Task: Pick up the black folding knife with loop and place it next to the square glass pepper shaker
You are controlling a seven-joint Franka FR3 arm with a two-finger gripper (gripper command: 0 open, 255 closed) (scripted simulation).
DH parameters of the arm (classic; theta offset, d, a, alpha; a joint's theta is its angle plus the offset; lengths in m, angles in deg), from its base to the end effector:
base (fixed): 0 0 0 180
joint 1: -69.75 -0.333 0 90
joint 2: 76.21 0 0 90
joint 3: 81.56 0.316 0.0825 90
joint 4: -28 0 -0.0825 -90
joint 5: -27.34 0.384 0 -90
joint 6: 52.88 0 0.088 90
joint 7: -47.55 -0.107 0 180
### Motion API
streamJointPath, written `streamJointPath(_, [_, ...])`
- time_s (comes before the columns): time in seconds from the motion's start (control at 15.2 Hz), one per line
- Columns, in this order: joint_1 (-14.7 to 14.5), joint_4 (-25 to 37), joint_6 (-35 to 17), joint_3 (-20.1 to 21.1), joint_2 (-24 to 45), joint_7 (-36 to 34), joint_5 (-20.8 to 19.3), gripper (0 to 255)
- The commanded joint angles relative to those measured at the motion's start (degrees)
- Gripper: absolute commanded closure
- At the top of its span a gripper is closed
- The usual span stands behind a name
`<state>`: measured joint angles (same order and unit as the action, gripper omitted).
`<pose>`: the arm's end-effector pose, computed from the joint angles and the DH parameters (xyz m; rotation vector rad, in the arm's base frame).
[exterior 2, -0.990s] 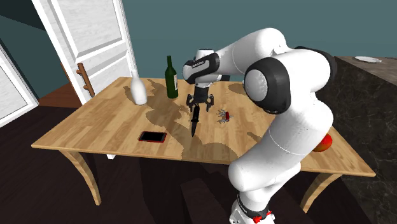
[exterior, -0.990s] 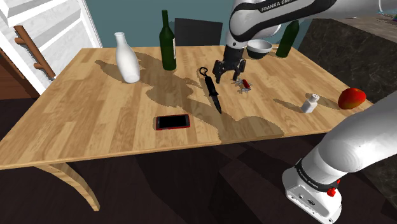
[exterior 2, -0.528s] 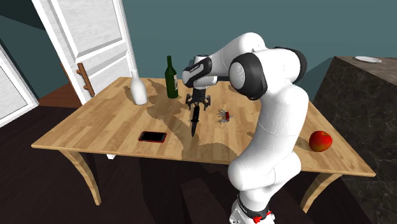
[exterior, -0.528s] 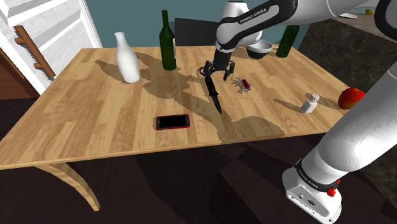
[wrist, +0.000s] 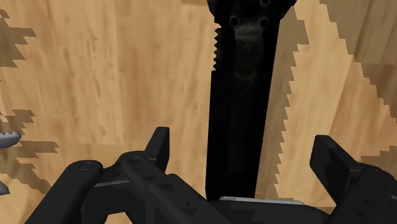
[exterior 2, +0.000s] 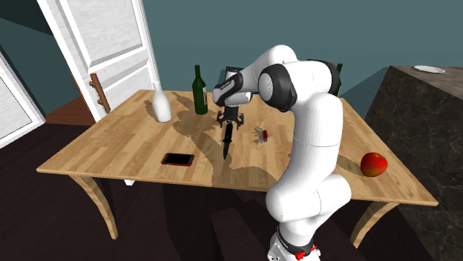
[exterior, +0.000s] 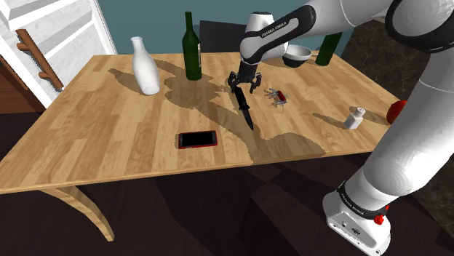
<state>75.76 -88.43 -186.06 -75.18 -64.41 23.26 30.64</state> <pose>0.5950 0.0030 0.3544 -2.9763 0.6944 -0.1087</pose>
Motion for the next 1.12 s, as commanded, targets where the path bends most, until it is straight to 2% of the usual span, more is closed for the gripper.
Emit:
streamJointPath(0.0, [-0.1,-0.1,-1.4,0.0,1.2,-0.2,-0.1,0])
streamJointPath(0.2, [-0.2,-0.5,-3.1,0.0,2.5,-0.3,-0.3,0])
streamJointPath(0.66, [-0.2,-0.5,-3.0,0.0,2.5,-0.3,-0.3,0])
streamJointPath(0.73, [-0.2,-0.5,-3.0,0.0,2.5,-0.3,-0.3,255])
streamJointPath(1.06, [-0.2,-0.5,-3.0,0.0,2.5,-0.3,-0.3,255])
